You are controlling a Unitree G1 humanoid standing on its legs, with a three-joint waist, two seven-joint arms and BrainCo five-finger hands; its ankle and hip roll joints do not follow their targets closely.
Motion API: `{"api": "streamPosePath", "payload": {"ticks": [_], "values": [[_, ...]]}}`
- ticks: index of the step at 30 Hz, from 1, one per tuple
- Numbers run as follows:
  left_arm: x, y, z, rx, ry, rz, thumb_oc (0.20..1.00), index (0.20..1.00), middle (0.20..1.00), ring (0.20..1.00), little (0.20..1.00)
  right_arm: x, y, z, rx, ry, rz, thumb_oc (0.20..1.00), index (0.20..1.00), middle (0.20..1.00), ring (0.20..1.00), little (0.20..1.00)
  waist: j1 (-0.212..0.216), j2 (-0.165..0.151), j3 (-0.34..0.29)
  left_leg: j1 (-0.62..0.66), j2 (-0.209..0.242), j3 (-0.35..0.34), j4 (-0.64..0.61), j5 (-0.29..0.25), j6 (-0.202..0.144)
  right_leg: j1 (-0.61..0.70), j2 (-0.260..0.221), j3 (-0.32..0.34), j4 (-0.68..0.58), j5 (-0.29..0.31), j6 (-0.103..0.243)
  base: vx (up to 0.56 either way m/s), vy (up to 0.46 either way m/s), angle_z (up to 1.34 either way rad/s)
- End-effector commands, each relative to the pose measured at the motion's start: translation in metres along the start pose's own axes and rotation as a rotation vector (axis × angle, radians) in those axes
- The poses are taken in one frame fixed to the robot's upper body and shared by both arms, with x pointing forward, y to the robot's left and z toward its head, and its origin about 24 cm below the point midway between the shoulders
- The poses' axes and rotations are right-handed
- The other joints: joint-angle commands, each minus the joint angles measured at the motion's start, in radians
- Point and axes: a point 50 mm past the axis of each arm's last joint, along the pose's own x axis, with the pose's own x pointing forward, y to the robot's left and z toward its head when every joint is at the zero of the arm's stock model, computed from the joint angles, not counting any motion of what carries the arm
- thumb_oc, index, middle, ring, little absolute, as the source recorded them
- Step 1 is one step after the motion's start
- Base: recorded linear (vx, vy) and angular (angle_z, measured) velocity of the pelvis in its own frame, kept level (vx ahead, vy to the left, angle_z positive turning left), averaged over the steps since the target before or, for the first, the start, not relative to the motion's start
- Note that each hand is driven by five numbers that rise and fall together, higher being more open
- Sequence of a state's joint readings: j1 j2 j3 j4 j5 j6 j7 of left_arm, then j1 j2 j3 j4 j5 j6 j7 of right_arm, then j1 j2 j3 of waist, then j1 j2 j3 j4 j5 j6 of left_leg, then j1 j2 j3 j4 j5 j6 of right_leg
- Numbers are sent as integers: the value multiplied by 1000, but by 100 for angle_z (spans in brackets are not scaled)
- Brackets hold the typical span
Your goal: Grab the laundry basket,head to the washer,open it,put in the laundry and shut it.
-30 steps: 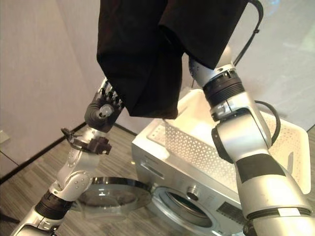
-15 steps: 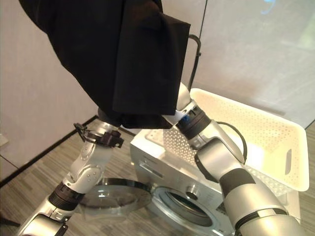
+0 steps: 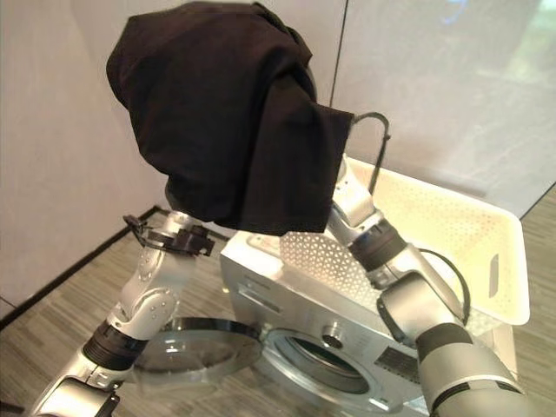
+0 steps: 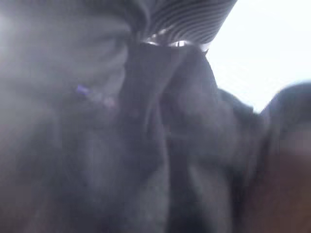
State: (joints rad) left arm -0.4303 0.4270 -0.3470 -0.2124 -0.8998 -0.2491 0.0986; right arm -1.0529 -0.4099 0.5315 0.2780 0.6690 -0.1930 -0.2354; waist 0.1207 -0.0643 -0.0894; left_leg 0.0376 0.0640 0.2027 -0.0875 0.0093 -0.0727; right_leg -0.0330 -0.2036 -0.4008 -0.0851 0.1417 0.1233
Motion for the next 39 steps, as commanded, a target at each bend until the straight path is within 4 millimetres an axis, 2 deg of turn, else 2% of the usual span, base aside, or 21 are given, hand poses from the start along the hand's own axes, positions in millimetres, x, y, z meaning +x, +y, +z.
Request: {"api": "streamPosePath", "payload": {"ticks": [1,7,10,14,25,26,27,28,35,39], "values": [[14,-18,36,71,-173,-144,1000,1000,1000,1000,1000,13,-13,27,-268,-91,44,200,200,200,200,200,9,-23,-13,9,28,-31,0,8,-9,64,-90,40,-2,32,85,0,0,0],[13,-18,34,93,-176,-155,1000,1000,1000,1000,1000,3,-15,21,-419,-53,165,200,200,200,200,200,8,-22,-14,15,30,-27,0,8,-9,67,-90,40,-2,27,86,0,0,0],[14,-17,30,98,-155,-162,1000,1000,1000,1000,1000,-5,-12,19,-507,-22,298,200,200,200,200,200,3,-21,-16,17,29,-25,0,8,-11,68,-91,40,-2,27,87,0,0,0],[12,-19,23,97,-123,-187,1000,1000,1000,1000,1000,-11,-6,14,-429,23,390,200,200,200,200,200,5,-22,-18,16,27,-28,0,8,-11,71,-96,35,-2,29,89,0,0,0],[10,-23,10,51,-58,-222,1000,1000,1000,1000,1000,-30,0,-9,-386,159,541,200,200,200,200,200,2,-24,-17,19,25,-29,0,10,-12,76,-98,31,-2,31,92,0,0,0],[10,-23,9,43,-51,-229,1000,1000,1000,1000,1000,-32,3,-10,-403,163,575,391,391,391,391,391,3,-25,-17,19,26,-30,0,10,-12,77,-98,29,-2,32,92,0,0,0],[11,-25,8,35,-46,-239,784,784,784,784,784,-34,3,-11,-403,172,584,514,514,514,514,514,2,-25,-17,20,25,-31,0,10,-12,78,-98,28,-2,31,93,0,0,0],[11,-25,8,33,-45,-244,200,200,200,200,200,-35,2,-12,-408,181,588,1000,1000,1000,1000,1000,2,-26,-17,19,26,-33,0,10,-12,79,-97,27,-2,31,92,0,0,0],[9,-25,2,-47,-30,-229,200,200,200,200,200,-38,-1,-15,-415,178,566,1000,1000,1000,1000,1000,-2,-27,-19,19,26,-38,0,9,-12,80,-97,23,-2,31,91,0,0,0],[7,-24,1,-75,-23,-225,200,200,200,200,200,-38,-10,-19,-504,193,531,1000,1000,1000,1000,1000,-6,-25,-17,17,27,-40,0,10,-12,79,-96,25,-2,32,91,0,0,0]]}}
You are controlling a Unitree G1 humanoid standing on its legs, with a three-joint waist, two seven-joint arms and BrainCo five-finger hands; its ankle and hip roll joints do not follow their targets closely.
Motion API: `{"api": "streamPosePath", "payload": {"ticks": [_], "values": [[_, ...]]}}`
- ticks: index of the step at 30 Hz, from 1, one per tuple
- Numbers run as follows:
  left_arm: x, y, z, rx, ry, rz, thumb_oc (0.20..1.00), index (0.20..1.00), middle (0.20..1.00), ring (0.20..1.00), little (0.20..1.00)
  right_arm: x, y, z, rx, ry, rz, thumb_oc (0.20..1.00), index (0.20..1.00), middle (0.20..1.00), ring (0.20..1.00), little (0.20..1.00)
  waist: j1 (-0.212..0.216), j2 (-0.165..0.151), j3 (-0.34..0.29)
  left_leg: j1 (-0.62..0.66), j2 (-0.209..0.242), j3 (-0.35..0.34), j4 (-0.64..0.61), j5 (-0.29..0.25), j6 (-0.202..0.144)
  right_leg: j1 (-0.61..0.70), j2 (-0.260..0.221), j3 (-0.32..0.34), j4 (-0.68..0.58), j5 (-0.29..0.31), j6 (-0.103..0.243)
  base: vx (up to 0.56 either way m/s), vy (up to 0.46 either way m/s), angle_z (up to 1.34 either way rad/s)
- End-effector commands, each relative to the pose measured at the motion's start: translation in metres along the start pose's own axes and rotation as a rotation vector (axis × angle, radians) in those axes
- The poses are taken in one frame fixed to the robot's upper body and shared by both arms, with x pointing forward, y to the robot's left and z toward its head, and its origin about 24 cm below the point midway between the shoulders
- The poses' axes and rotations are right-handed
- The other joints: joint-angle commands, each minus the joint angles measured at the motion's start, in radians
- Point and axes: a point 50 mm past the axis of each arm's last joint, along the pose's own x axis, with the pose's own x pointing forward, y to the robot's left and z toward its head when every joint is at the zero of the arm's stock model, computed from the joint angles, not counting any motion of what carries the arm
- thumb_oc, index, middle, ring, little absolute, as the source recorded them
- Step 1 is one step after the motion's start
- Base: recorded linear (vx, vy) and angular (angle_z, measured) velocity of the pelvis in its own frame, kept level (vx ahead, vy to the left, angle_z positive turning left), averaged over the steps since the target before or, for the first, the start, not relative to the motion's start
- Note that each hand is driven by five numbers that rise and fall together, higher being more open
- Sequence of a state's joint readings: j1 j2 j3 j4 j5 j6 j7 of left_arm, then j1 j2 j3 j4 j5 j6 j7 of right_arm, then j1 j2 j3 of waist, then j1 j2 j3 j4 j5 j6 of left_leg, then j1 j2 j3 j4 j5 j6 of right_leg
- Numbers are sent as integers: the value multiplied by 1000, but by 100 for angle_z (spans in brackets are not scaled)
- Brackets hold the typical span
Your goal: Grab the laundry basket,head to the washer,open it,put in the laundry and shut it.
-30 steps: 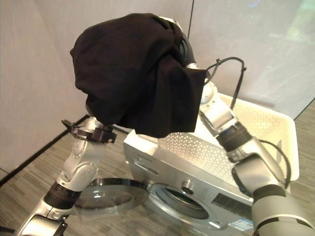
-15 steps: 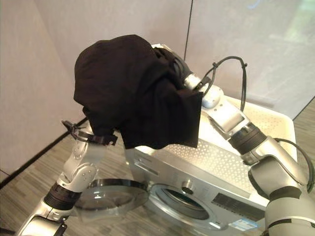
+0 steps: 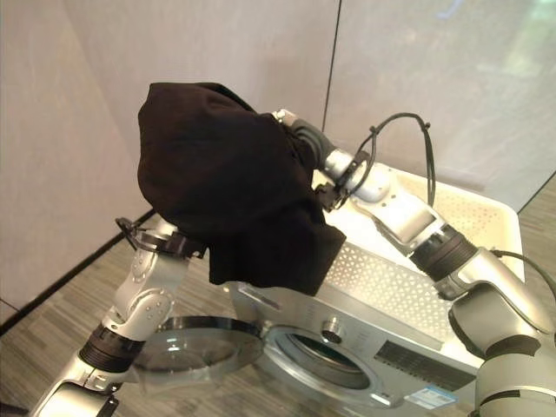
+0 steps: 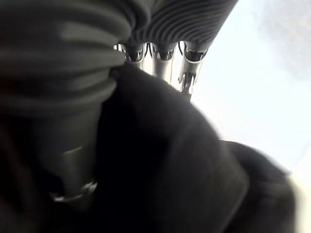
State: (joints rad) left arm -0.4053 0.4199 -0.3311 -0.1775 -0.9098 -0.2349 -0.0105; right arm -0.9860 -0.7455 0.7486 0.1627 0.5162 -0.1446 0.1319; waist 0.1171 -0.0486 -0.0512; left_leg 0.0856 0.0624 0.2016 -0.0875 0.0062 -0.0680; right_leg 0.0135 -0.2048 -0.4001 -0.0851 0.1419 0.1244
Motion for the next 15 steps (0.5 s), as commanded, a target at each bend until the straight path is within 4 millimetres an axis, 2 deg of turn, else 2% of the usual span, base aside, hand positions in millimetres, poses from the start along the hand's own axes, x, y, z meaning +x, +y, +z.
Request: {"api": "streamPosePath", "payload": {"ticks": [1,4,8,12,14,15], "values": [[12,-28,8,-74,-59,-167,200,200,200,200,200,10,-2,9,-130,-17,0,1000,1000,1000,1000,1000,-3,-40,-54,-31,30,-39,0,14,-17,32,-95,25,-2,31,90,0,0,0],[10,-26,6,-131,-56,-150,200,200,200,200,200,6,-16,6,-229,9,-70,1000,1000,1000,1000,1000,-10,-40,-55,-30,31,-38,0,14,-16,31,-94,27,-2,32,89,0,0,0],[7,-26,3,-176,-46,-144,200,200,200,200,200,2,-28,0,-279,46,-145,1000,1000,1000,1000,1000,-10,-39,-55,-29,32,-39,0,13,-14,33,-93,27,-2,31,89,0,0,0],[-5,-16,6,-188,-28,-101,200,200,200,200,200,-13,-52,-3,-275,57,-320,1000,1000,1000,1000,1000,-10,-33,-53,-28,32,-47,0,13,-11,36,-91,28,-2,30,87,0,0,0],[-6,-16,6,-194,-23,-96,200,200,200,200,200,-17,-53,-4,-271,54,-341,1000,1000,1000,1000,1000,-10,-32,-52,-28,32,-48,0,13,-11,37,-91,28,-2,29,86,0,0,0],[-10,-17,8,-207,-14,-106,200,200,200,200,200,-27,-63,-1,-270,28,-433,1000,1000,1000,1000,1000,-12,-26,-52,-27,33,-50,0,11,-9,39,-90,24,-2,27,85,0,0,0]]}}
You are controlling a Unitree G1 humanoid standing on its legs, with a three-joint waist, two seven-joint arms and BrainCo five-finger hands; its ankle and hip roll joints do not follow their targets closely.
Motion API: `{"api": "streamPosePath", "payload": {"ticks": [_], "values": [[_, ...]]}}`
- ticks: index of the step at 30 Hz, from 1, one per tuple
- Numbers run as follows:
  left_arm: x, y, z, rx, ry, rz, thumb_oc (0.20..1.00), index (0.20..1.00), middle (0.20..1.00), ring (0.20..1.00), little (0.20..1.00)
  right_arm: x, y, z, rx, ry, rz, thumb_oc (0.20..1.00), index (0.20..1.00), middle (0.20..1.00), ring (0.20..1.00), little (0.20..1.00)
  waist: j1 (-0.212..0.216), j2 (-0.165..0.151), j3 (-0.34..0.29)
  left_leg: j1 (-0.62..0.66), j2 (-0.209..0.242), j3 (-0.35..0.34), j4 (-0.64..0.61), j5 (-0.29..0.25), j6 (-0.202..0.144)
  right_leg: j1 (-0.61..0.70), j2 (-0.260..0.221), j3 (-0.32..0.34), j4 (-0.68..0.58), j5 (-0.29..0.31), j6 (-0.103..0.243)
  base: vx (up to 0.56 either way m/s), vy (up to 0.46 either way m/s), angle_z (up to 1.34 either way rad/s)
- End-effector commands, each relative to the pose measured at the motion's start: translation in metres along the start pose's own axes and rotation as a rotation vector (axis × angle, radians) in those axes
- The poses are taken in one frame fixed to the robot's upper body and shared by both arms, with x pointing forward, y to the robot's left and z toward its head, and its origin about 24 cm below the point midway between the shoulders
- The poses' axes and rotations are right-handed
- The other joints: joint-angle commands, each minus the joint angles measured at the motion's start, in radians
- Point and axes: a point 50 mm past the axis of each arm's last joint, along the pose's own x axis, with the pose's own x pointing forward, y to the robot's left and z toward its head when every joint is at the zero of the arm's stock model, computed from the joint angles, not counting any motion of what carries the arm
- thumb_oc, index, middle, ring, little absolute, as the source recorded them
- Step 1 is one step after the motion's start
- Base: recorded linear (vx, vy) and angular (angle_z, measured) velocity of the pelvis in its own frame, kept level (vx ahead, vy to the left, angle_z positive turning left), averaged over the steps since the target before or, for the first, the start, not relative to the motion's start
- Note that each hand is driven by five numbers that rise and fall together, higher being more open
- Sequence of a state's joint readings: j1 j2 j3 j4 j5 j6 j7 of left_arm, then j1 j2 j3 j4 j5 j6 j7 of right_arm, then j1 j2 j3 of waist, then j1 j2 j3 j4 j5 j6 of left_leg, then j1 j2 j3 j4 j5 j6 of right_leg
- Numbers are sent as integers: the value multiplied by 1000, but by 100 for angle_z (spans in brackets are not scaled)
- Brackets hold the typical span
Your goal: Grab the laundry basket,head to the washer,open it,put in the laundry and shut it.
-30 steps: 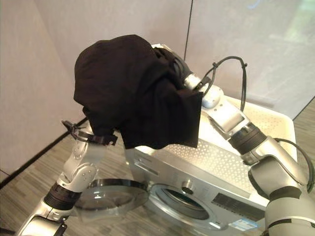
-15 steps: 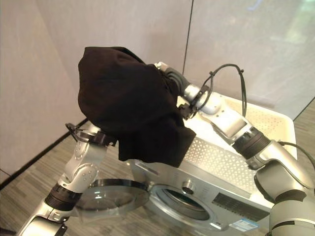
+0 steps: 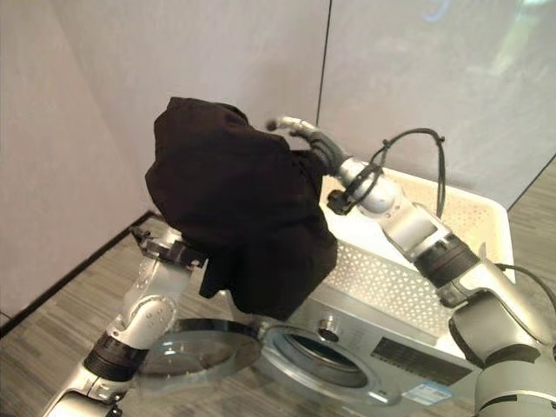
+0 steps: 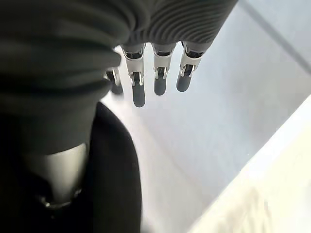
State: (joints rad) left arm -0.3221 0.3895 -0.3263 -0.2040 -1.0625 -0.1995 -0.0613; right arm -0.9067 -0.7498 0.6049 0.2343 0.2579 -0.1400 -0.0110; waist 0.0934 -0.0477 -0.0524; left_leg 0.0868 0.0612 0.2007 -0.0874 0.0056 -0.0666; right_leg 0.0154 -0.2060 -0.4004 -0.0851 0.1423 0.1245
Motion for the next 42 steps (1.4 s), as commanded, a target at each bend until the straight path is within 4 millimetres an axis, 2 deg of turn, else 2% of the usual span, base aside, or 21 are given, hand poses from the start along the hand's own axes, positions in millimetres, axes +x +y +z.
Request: {"api": "streamPosePath", "payload": {"ticks": [1,12,15,17,18,19,21,22,23,24,26,28,29,30,31,35,36,37,38,39,42], "values": [[3,-23,15,-18,-34,-149,200,200,200,200,200,-2,-39,11,-39,-59,-219,1000,1000,1000,1000,1000,13,-28,-50,-28,34,-51,0,12,-9,38,-88,24,-2,26,85,0,0,0],[-21,-18,11,-141,24,-112,200,200,200,200,200,-35,-90,25,4,-196,-618,1000,1000,1000,1000,1000,7,-10,-47,-25,29,-55,0,7,-1,38,-89,27,-2,22,87,5,-3,1],[-26,-17,11,-178,33,-105,200,200,200,200,200,-39,-94,32,9,-234,-621,1000,1000,1000,1000,1000,5,-12,-46,-24,28,-53,0,6,0,36,-90,32,-2,24,88,0,0,0],[-28,-16,13,-183,32,-100,200,200,200,200,200,-39,-88,31,23,-232,-532,1000,1000,1000,1000,1000,3,-15,-46,-24,27,-50,0,7,0,35,-90,36,-2,26,88,0,0,0],[-31,-16,13,-192,56,-121,200,200,200,200,200,-39,-76,29,-71,-175,-288,1000,1000,1000,1000,1000,-1,-23,-43,-18,28,-47,0,7,-4,36,-87,40,-2,26,90,0,0,0],[-32,-20,14,-205,64,-147,200,200,200,200,200,-38,-77,32,-152,-158,-222,1000,1000,1000,1000,1000,-1,-28,-44,-17,27,-45,0,8,-6,36,-87,40,-2,28,92,0,0,0],[-32,-24,19,-180,68,-190,200,200,200,200,200,-36,-56,35,-356,-109,71,1000,1000,1000,1000,1000,-2,-39,-46,-17,25,-43,0,9,-9,35,-88,39,-2,29,95,0,0,0],[-31,-25,17,-195,61,-191,200,200,200,200,200,-39,-60,37,-431,-106,77,1000,1000,1000,1000,1000,-9,-41,-48,-19,22,-43,0,9,-8,33,-90,39,-2,33,97,-6,13,-5],[-30,-27,18,-192,56,-210,200,200,200,200,200,-38,-57,44,-646,-118,150,1000,1000,1000,1000,1000,-10,-43,-49,-16,21,-43,0,8,-9,34,-90,41,-2,34,99,2,11,-4],[-30,-27,18,-192,55,-210,200,200,200,200,200,-37,-57,44,-646,-119,152,1000,1000,1000,1000,1000,-11,-42,-49,-17,21,-43,0,8,-9,33,-90,41,-2,34,99,19,10,-7],[-28,-27,23,-183,23,-222,200,200,200,200,200,-36,-62,66,-988,-188,199,1000,1000,1000,1000,1000,-12,-49,-51,-12,20,-42,0,4,-10,37,-91,39,-2,35,102,2,23,-8],[-27,-28,25,-196,-22,-215,200,200,200,200,200,-37,-91,73,-1120,-174,2,1000,1000,1000,1000,1000,-11,-50,-54,-15,17,-47,0,2,-5,40,-94,34,-2,36,104,-13,35,2],[-27,-28,25,-195,-22,-215,200,200,200,200,200,-37,-91,72,-1122,-174,-1,1000,1000,1000,1000,1000,-11,-51,-53,-14,16,-48,0,2,-4,41,-95,34,-2,36,104,0,0,0],[-27,-25,30,-185,-59,-194,200,200,200,200,200,-43,-107,68,-1192,-126,-100,1000,1000,1000,1000,1000,-17,-45,-50,-14,16,-48,0,-2,-1,40,-97,36,-2,37,105,0,0,0],[-27,-25,29,-183,-55,-195,200,200,200,200,200,-45,-108,67,-1190,-123,-103,1000,1000,1000,1000,1000,-15,-50,-51,-14,16,-48,0,-2,-1,41,-96,35,-2,37,105,0,0,0],[-35,-14,33,-163,-71,-136,200,200,200,200,200,-67,-143,51,-1168,19,-315,1000,1000,1000,1000,1000,-17,-52,-45,-19,13,-52,0,-5,3,41,-99,32,-2,40,106,0,0,0],[-35,-14,33,-162,-68,-137,200,200,200,200,200,-69,-143,51,-1167,22,-316,1000,1000,1000,1000,1000,-15,-55,-45,-19,13,-52,0,-5,3,42,-99,32,-2,40,107,0,0,0],[-40,-10,37,-159,-87,-115,200,200,200,200,200,-79,-160,45,-1175,81,-414,1000,1000,1000,1000,1000,-20,-45,-42,-22,12,-53,0,-5,5,40,-100,32,-2,41,107,0,0,0],[-50,-4,40,-149,-92,-71,200,200,200,200,200,-107,-181,29,-1126,185,-579,1000,1000,1000,1000,1000,-23,-41,-35,-23,14,-62,0,-11,5,45,-98,28,-1,38,109,0,0,0],[-53,-4,41,-151,-89,-63,200,200,200,200,200,-116,-184,23,-1123,225,-601,1000,1000,1000,1000,1000,-22,-43,-32,-29,11,-65,0,-5,7,42,-101,26,-2,43,109,-10,15,7],[-69,3,45,-131,-63,-12,200,200,200,200,200,-172,-210,7,-1099,395,-824,1000,1000,1000,1000,1000,-29,-46,-26,-47,6,-81,0,-1,9,37,-104,16,-2,45,112,-20,11,22]]}}
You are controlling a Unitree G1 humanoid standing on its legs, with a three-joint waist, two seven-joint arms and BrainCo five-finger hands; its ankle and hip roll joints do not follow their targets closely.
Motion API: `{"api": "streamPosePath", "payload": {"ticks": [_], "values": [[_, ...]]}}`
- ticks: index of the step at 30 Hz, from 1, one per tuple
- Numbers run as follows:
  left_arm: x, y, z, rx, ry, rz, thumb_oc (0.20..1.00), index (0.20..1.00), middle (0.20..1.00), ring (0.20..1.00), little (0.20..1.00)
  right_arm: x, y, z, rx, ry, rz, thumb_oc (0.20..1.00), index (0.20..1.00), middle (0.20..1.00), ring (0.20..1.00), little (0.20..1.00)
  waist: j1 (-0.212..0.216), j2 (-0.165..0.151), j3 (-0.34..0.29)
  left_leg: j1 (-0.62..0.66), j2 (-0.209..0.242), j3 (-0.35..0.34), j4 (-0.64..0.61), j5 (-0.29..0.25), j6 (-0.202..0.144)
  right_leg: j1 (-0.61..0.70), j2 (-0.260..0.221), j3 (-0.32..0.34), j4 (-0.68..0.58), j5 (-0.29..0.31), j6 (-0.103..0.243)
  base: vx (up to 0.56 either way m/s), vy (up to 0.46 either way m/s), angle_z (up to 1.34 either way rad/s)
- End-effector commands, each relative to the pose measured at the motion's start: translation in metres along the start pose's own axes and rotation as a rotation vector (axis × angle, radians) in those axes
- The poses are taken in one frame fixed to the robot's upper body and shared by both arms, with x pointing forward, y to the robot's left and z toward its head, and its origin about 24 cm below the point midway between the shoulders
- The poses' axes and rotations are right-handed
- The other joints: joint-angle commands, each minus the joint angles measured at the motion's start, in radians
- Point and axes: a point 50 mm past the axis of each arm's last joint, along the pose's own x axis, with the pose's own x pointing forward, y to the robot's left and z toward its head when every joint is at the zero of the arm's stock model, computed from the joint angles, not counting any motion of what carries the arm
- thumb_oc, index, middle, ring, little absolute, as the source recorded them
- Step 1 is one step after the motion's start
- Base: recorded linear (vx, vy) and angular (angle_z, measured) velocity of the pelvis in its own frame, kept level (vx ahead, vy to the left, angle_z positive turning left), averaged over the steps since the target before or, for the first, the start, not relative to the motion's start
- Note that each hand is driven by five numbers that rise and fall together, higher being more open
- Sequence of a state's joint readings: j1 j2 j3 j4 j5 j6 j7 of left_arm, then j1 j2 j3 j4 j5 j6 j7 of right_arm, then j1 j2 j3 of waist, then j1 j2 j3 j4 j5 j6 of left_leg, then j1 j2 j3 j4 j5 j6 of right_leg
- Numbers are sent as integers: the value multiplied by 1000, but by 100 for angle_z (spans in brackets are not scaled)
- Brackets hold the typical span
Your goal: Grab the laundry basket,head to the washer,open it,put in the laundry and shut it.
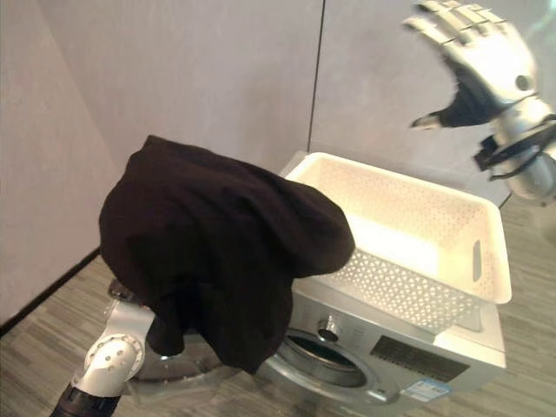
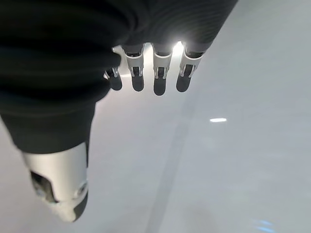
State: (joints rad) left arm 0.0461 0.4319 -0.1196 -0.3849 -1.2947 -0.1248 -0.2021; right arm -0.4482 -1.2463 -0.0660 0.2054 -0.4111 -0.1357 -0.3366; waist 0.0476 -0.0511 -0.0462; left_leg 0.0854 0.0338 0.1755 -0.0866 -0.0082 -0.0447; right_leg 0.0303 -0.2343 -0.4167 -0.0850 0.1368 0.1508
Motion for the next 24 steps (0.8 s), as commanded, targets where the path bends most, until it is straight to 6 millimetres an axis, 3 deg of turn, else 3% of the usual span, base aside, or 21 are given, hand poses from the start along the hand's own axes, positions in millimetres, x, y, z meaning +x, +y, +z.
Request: {"api": "streamPosePath", "payload": {"ticks": [1,7,8,9,10,11,12,13,14,16,17,18,19,20,22,23,24], "values": [[-2,-19,21,49,-26,-114,200,200,200,200,200,-11,-32,-52,-36,259,-227,1000,1000,1000,1000,1000,11,-37,-29,-49,32,-56,-1,12,-12,20,-77,31,-2,51,86,-13,2,18],[-25,0,27,65,1,5,200,200,200,200,200,-97,-38,-118,-3,638,-342,1000,1000,1000,1000,1000,1,-28,-12,-65,26,-66,-1,16,-10,11,-81,22,-2,51,90,-10,0,8],[-25,-1,26,64,8,1,200,200,200,200,200,-101,-39,-120,-4,644,-344,1000,1000,1000,1000,1000,7,-31,-13,-66,26,-67,-1,16,-10,11,-80,21,-2,50,90,0,0,0],[-32,7,23,48,16,54,200,200,200,200,200,-136,-25,-135,102,808,-394,1000,1000,1000,1000,1000,3,-19,-6,-63,28,-65,-1,15,-11,11,-81,22,-2,49,90,0,0,0],[-32,7,23,49,20,52,200,200,200,200,200,-138,-26,-136,105,811,-395,1000,1000,1000,1000,1000,5,-23,-8,-65,27,-65,-1,17,-11,10,-81,22,-2,50,90,0,0,0],[-34,9,22,41,16,69,200,200,200,200,200,-154,-19,-141,141,885,-419,1000,1000,1000,1000,1000,4,-17,-6,-65,27,-64,-1,17,-11,8,-82,22,-2,50,90,0,0,0],[-41,14,22,36,22,102,200,200,200,200,200,-206,-6,-155,168,1089,-436,1000,1000,1000,1000,1000,3,-9,0,-64,32,-61,-1,17,-13,6,-80,21,-2,48,88,0,0,0],[-43,17,22,37,22,114,200,200,200,200,200,-229,-2,-160,187,1187,-446,1000,1000,1000,1000,1000,-1,-6,2,-65,33,-60,-1,18,-14,3,-79,22,-2,48,89,0,0,0],[-43,17,22,36,27,112,200,200,200,200,200,-231,-4,-162,191,1190,-448,1000,1000,1000,1000,1000,3,-8,1,-65,33,-60,-1,18,-14,3,-78,22,-2,47,88,0,-34,1],[-49,19,20,36,45,126,200,200,200,200,200,-303,19,-160,271,1484,-465,1000,1000,1000,1000,1000,2,5,12,-62,41,-55,-1,12,-20,1,-71,24,-2,38,89,-1,-41,-1],[-50,20,20,37,55,124,200,200,200,200,200,-327,19,-159,283,1569,-458,1000,1000,1000,1000,1000,1,3,15,-65,40,-53,-1,20,-21,-4,-72,25,-2,43,86,0,0,0],[-50,20,19,37,56,124,200,200,200,200,200,-327,18,-159,284,1569,-459,1000,1000,1000,1000,1000,2,3,14,-65,40,-53,-1,20,-21,-4,-72,25,-2,43,86,-35,-34,-3],[-53,21,21,56,71,122,200,200,200,200,200,-374,26,-149,320,1758,-428,1000,1000,1000,1000,1000,3,8,22,-64,46,-49,-1,21,-25,-8,-69,28,-2,40,85,5,-39,-7],[-54,20,19,42,79,122,200,200,200,200,200,-402,31,-137,330,1869,-380,1000,1000,1000,1000,1000,4,13,27,-61,50,-46,-1,16,-29,-6,-65,29,-2,33,87,-13,-50,-9],[-57,20,19,41,94,121,200,200,200,200,200,-447,41,-110,344,2049,-250,1000,1000,1000,1000,1000,8,21,36,-60,53,-41,-1,18,-33,-9,-63,29,-2,32,85,-5,-37,-7],[-59,21,19,33,103,125,200,200,200,200,200,-452,43,-105,373,2080,-259,1000,1000,1000,1000,1000,7,20,37,-64,52,-40,-1,26,-32,-15,-65,30,-2,37,83,7,-26,-5],[-61,20,15,14,124,120,200,200,200,200,200,-468,53,-89,362,2140,-120,1000,1000,1000,1000,1000,12,28,43,-59,56,-36,-1,21,-34,-12,-61,30,-2,32,84,-29,-12,-5]]}}
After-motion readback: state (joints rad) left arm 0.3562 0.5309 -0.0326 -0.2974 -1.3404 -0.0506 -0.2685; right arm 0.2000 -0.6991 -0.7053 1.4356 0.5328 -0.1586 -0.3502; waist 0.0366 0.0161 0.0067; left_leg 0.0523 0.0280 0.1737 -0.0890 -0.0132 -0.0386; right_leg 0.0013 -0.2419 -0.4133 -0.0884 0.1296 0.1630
